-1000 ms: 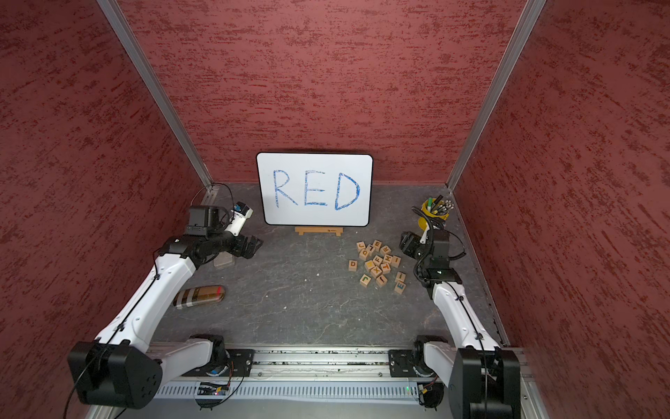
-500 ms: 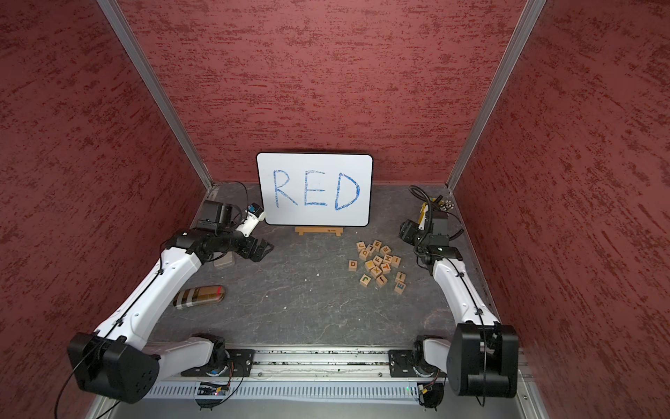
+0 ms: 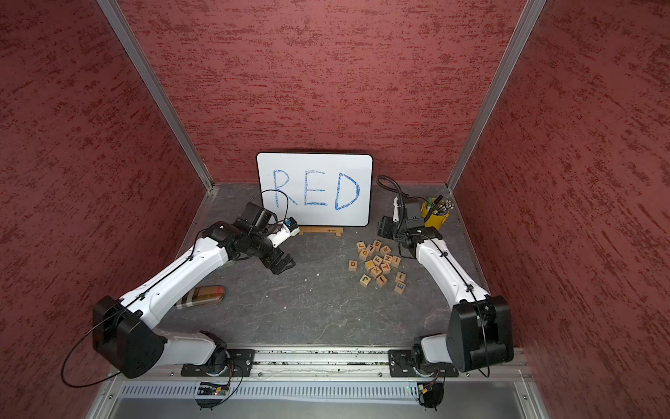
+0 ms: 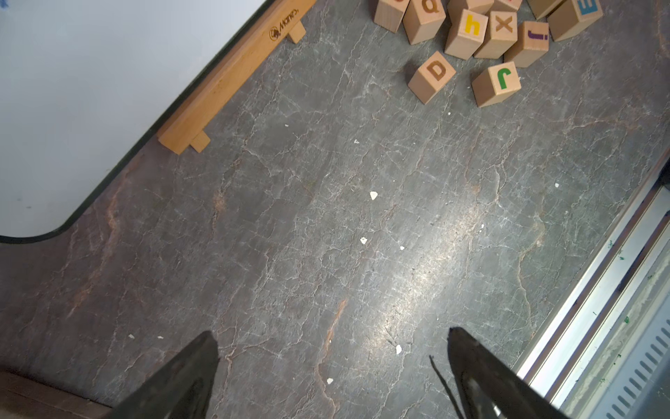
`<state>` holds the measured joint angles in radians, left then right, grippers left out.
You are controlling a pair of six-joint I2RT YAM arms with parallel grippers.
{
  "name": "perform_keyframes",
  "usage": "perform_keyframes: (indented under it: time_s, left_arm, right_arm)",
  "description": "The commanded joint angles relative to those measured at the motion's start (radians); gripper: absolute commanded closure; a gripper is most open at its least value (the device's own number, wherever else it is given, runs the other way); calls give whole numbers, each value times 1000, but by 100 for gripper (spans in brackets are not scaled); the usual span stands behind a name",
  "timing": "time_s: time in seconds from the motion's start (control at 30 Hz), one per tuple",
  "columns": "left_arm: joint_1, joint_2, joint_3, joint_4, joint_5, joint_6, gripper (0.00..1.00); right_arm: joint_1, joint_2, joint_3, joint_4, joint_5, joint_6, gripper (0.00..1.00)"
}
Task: Assemble the uppercase word "red" with letter blocks
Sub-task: Pick up the letter block from the center of the board.
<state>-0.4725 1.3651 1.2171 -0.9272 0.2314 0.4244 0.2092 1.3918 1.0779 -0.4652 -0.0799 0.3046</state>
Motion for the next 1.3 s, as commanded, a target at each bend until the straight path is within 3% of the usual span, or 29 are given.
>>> perform_keyframes:
  time_s: [0.0, 0.4, 0.77, 1.0, 1.27]
  left_arm:
    - [-2, -14, 37, -25, 42, 34, 1]
    - [39, -50, 81, -109, 91, 72, 0]
    - [64, -103, 7, -116, 88, 83, 0]
    - [77, -112, -8, -109, 90, 90, 0]
    - [80, -113, -21, -104, 94, 89, 0]
  right_arm:
    - [31, 3, 42, -77, 52, -22, 34]
    - [38, 54, -42, -58, 111, -20, 39]
    - [5, 206, 2, -134, 131, -43, 38]
    - [-33, 226, -6, -150, 155, -57, 39]
    - [-42, 275, -3, -122, 105, -115, 39]
